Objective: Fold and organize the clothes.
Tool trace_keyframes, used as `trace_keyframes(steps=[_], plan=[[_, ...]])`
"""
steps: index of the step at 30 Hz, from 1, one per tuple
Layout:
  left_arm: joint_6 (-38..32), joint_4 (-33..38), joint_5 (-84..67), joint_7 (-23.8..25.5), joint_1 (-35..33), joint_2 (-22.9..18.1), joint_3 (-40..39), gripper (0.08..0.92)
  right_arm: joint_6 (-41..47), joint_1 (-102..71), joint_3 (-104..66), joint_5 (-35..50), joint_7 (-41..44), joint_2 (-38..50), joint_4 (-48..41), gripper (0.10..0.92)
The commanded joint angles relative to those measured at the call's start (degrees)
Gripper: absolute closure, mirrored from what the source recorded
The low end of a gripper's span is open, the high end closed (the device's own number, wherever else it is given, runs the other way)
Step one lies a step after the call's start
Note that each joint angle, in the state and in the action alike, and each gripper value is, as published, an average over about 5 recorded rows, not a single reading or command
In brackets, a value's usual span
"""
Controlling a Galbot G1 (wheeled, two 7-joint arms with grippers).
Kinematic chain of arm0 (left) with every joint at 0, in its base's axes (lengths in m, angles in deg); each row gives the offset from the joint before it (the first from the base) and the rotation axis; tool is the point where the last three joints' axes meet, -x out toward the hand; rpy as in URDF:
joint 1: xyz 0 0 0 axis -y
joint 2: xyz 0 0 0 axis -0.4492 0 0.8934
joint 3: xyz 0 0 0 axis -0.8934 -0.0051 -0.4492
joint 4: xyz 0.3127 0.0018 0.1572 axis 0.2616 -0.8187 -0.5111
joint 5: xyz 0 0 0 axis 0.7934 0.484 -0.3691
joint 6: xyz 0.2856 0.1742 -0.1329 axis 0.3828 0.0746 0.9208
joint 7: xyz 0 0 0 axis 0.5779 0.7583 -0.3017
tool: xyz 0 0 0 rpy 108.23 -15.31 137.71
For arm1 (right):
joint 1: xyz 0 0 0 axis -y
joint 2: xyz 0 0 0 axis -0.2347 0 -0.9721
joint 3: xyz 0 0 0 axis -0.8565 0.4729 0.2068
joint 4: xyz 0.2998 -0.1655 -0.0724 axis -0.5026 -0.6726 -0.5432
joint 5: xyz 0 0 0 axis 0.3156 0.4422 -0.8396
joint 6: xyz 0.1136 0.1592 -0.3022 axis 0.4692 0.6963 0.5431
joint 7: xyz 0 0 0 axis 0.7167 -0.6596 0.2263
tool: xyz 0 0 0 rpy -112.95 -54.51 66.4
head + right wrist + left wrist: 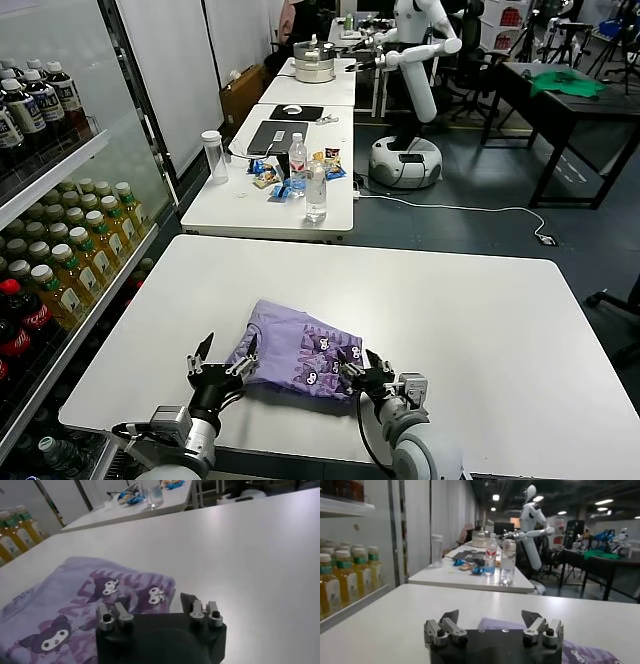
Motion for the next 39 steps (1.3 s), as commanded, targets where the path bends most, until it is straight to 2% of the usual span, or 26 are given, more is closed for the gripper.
trace_keyframes(steps=[1, 8, 15, 19, 24, 31, 35, 39], plan=[[-0.45, 0.43, -0.60, -0.22, -1.51, 0.58, 3.64, 0.177, 0.39, 1.89, 2.09, 1.60, -0.84, -0.58, -2.92, 0.439], [-0.48, 0.52, -0.68, -0.21, -1.99, 0.48, 3.70, 0.177, 0.45, 3.16, 0.02, 1.52, -0.37, 2.28, -2.91, 0.638], [-0.54, 0.73, -0.86, -0.19, -2.32, 0.60, 3.81, 0.177, 0.98, 6.72, -4.49, 0.69, 1.01, 8.84, -3.58, 0.841], [-0.53, 0.67, -0.82, -0.16, -2.47, 0.51, 3.57, 0.177, 0.96, 10.57, -7.79, -0.09, 2.12, 12.77, -6.36, 0.899], [-0.40, 0.86, -0.74, -0.09, -2.44, 0.56, 3.34, 0.177, -0.83, 14.20, -11.21, -5.71, 5.75, 16.86, -11.14, 0.905], [-0.43, 1.06, -0.08, -0.02, -2.45, 0.16, 2.50, 0.177, -13.92, 13.33, -12.65, -13.91, 7.89, 19.57, -13.72, 0.879], [-0.56, 1.14, 0.41, 0.06, -2.52, -0.41, 1.90, 0.177, -18.76, 7.55, -15.49, -15.14, 6.58, 18.44, -10.06, 0.779], [-1.02, 1.48, 1.11, 0.36, -2.90, -0.72, 1.26, 0.177, -20.02, 1.47, -19.59, -15.36, 6.76, 16.79, -4.67, 0.658]])
